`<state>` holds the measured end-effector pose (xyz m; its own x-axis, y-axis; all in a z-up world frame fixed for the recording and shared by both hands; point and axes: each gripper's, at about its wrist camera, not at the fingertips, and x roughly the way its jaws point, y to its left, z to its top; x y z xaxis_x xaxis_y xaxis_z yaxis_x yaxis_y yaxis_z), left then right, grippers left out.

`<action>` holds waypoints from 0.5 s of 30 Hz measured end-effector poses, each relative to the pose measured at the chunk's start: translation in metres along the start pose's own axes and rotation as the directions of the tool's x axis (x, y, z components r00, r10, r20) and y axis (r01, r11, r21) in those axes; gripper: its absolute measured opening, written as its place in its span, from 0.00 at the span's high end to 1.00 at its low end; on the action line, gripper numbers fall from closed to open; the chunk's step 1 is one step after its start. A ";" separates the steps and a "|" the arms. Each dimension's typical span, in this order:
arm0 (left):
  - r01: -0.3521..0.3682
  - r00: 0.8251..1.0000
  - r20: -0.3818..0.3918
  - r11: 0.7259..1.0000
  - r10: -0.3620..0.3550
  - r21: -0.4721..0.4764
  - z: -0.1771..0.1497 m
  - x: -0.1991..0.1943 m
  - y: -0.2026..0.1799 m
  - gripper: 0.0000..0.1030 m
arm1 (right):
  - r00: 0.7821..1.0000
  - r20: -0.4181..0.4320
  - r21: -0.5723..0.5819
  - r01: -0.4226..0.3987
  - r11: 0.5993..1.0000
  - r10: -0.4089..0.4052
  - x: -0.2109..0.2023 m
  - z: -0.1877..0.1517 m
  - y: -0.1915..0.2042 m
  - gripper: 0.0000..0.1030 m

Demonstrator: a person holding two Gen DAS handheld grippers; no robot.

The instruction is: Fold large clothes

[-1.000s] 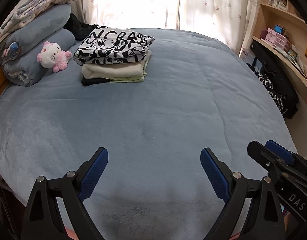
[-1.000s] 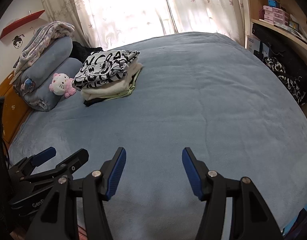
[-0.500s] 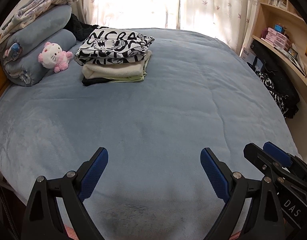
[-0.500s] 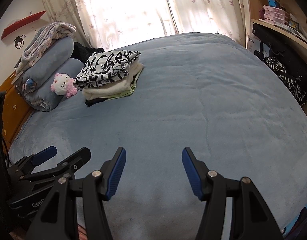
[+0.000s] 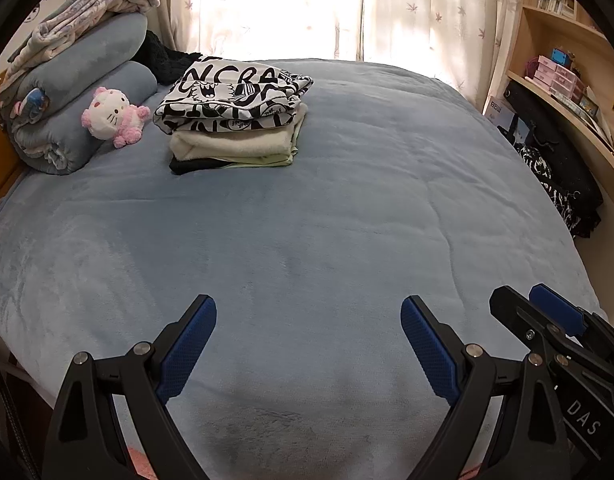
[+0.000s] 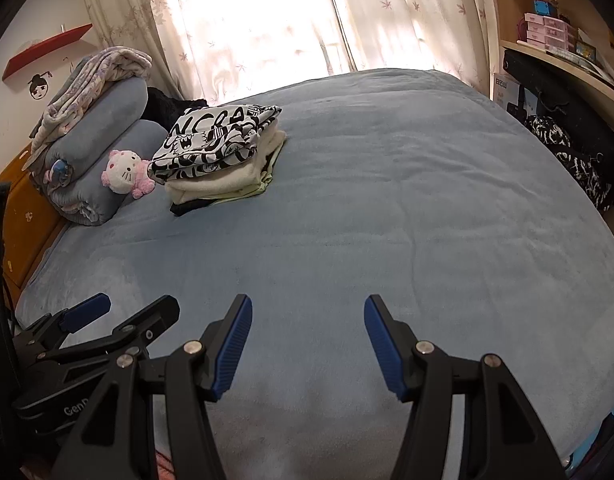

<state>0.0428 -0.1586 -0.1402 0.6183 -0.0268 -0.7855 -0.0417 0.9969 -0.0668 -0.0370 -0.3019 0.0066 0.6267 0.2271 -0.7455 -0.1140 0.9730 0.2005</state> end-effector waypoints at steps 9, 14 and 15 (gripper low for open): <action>-0.017 1.000 0.007 1.000 0.017 0.012 0.000 -0.003 0.000 0.10 | 1.000 -0.002 -0.001 -0.002 1.000 0.002 0.000 0.000 -0.001 0.43; -0.023 1.000 0.001 1.000 0.023 0.013 0.000 -0.001 0.002 0.10 | 1.000 -0.002 -0.001 -0.001 1.000 0.001 0.000 -0.001 0.000 0.43; -0.022 1.000 -0.001 1.000 0.022 0.012 0.000 -0.001 0.003 0.10 | 1.000 -0.002 0.000 -0.001 1.000 0.001 0.001 -0.001 0.000 0.43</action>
<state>0.0421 -0.1556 -0.1400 0.6164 -0.0047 -0.7875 -0.0457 0.9981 -0.0417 -0.0371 -0.3017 0.0059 0.6247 0.2283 -0.7468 -0.1145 0.9727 0.2017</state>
